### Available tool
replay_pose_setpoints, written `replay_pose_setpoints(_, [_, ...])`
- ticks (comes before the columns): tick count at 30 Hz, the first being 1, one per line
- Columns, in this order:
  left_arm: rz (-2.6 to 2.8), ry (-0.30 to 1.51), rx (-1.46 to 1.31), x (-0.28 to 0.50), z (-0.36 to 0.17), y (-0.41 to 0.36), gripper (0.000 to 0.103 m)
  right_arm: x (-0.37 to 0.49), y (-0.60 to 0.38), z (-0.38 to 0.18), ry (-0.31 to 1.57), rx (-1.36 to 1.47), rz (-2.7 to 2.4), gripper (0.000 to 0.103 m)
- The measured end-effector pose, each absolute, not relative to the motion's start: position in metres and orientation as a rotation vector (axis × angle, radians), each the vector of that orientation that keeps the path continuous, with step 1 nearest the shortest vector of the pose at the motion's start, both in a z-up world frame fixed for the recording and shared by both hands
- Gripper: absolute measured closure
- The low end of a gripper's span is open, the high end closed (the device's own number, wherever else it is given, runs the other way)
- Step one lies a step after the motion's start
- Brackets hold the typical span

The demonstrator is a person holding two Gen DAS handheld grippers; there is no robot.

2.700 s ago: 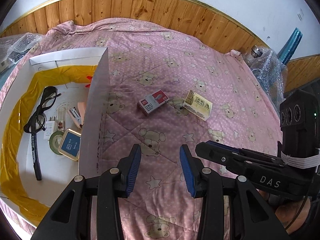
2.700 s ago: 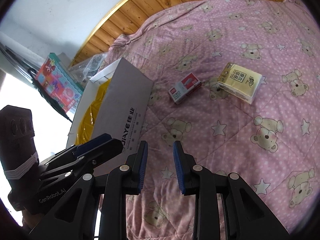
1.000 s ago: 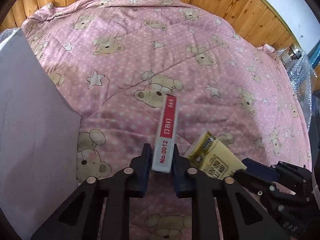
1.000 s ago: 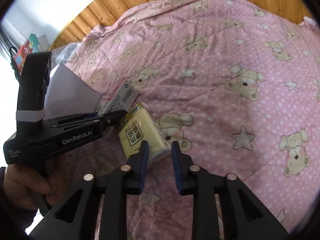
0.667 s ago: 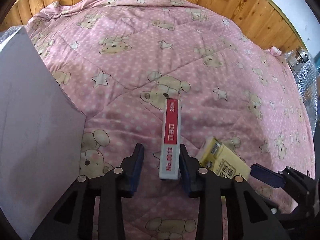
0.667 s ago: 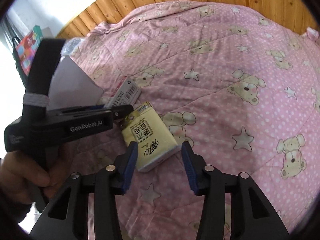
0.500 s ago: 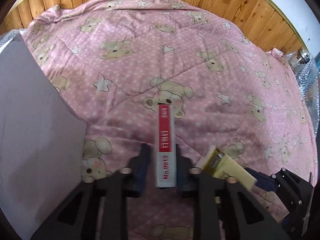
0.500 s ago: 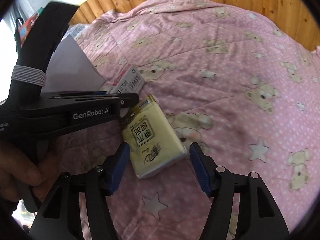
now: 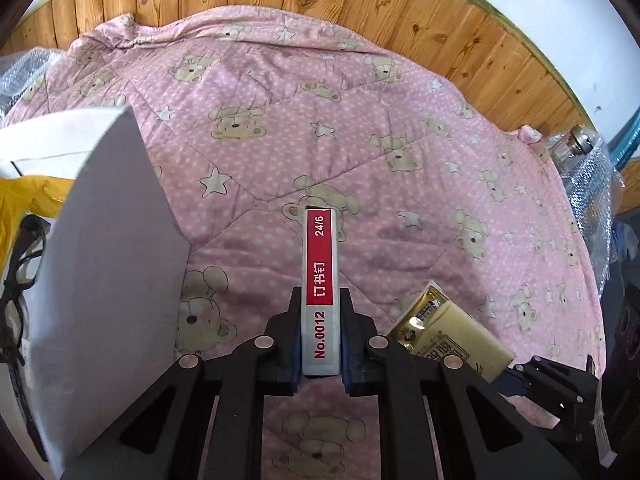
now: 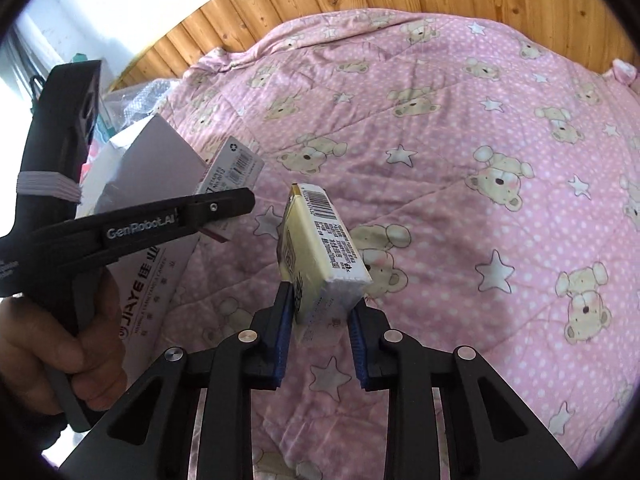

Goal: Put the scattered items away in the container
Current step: 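Grasp the red staple box with the left gripper while the right grasps the yellow tissue pack, then carry the staple box with the left gripper while the right carries the tissue pack toward the box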

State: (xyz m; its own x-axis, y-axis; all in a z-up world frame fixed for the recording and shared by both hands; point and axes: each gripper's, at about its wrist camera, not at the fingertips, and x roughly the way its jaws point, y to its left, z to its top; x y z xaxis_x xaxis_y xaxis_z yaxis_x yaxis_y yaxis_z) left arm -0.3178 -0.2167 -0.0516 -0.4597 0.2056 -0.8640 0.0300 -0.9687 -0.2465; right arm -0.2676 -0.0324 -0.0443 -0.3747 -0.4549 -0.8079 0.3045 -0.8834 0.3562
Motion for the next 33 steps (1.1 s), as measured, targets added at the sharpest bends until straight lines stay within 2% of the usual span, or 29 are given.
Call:
replay_pose_setpoints(18, [2.602, -0.367, -1.434, -0.221, 0.016, -0.225, 0.088, -0.200, -0.055, 0.014, -0.166, 1.303, -2.303, 0.077])
replay_pose_setpoints(33, [2.617, -0.404, -1.338, -0.144, 0.044, -0.237, 0.088, -0.137, -0.089, 0.047, -0.075, 1.231, -2.309, 0.079])
